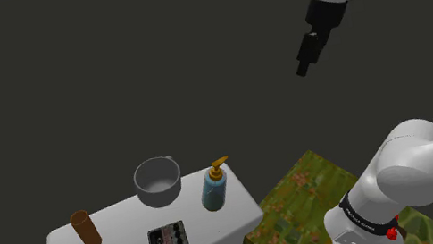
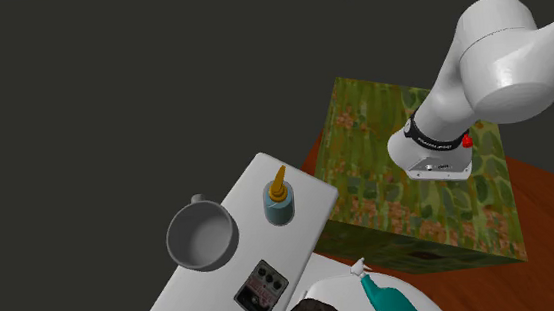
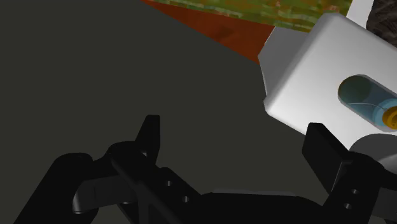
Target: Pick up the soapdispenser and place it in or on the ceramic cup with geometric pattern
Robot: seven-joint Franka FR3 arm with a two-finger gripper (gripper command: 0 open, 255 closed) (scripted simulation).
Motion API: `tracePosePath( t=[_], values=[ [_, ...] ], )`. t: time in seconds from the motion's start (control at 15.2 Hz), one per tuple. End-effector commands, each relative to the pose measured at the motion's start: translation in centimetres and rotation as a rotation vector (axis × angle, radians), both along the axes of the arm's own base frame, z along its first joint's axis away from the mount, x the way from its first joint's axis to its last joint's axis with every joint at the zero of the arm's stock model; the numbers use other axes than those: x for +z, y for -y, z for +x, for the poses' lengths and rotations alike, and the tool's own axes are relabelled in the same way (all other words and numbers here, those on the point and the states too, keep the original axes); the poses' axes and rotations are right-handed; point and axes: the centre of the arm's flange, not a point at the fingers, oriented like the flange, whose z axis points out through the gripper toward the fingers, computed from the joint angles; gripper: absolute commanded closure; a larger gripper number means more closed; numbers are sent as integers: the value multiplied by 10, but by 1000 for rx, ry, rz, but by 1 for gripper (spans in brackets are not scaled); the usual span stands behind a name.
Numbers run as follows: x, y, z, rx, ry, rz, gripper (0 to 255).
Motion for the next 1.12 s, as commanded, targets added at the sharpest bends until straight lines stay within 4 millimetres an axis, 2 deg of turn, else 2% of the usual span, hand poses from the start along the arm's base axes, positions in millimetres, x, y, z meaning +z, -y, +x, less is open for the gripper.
tracePosePath(
  t=[0.0, 1.06],
  values=[
    [0, 0, 0, 0, 0, 0, 0],
    [-141, -138, -24, 87, 185, 134, 0]
  ],
)
